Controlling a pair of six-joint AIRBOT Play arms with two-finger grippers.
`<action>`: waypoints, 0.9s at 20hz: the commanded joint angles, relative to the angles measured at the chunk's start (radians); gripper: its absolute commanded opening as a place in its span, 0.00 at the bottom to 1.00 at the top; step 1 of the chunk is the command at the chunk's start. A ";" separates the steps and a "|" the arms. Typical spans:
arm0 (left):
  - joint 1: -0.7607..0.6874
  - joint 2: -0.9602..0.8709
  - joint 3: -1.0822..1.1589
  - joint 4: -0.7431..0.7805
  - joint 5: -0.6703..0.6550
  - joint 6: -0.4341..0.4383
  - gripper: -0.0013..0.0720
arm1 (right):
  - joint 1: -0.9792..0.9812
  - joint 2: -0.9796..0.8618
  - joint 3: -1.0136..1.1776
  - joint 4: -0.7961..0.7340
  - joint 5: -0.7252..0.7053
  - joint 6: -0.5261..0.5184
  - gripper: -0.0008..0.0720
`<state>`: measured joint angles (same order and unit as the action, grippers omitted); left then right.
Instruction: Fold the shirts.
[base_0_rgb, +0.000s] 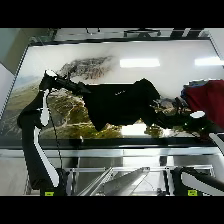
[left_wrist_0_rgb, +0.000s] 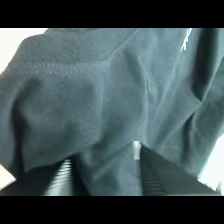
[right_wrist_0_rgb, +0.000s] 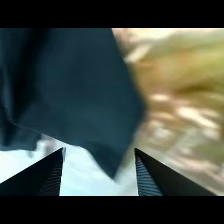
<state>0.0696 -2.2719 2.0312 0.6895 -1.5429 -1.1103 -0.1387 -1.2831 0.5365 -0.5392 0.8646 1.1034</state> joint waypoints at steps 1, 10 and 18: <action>-0.005 -0.016 0.013 -0.003 0.005 -0.006 0.34 | 0.071 -0.103 -0.006 0.174 -0.066 -0.116 0.63; 0.089 0.200 0.014 -0.524 -0.130 0.001 0.04 | -0.085 0.150 0.341 0.304 0.160 -0.204 0.03; 0.226 0.861 0.013 -0.707 -0.035 0.035 0.04 | -0.386 0.277 1.212 0.285 0.344 -0.024 0.03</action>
<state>0.2520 -1.6161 2.0449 0.0315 -1.6131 -1.0801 -0.4450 -1.0271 1.4956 -0.2508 1.1637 1.0248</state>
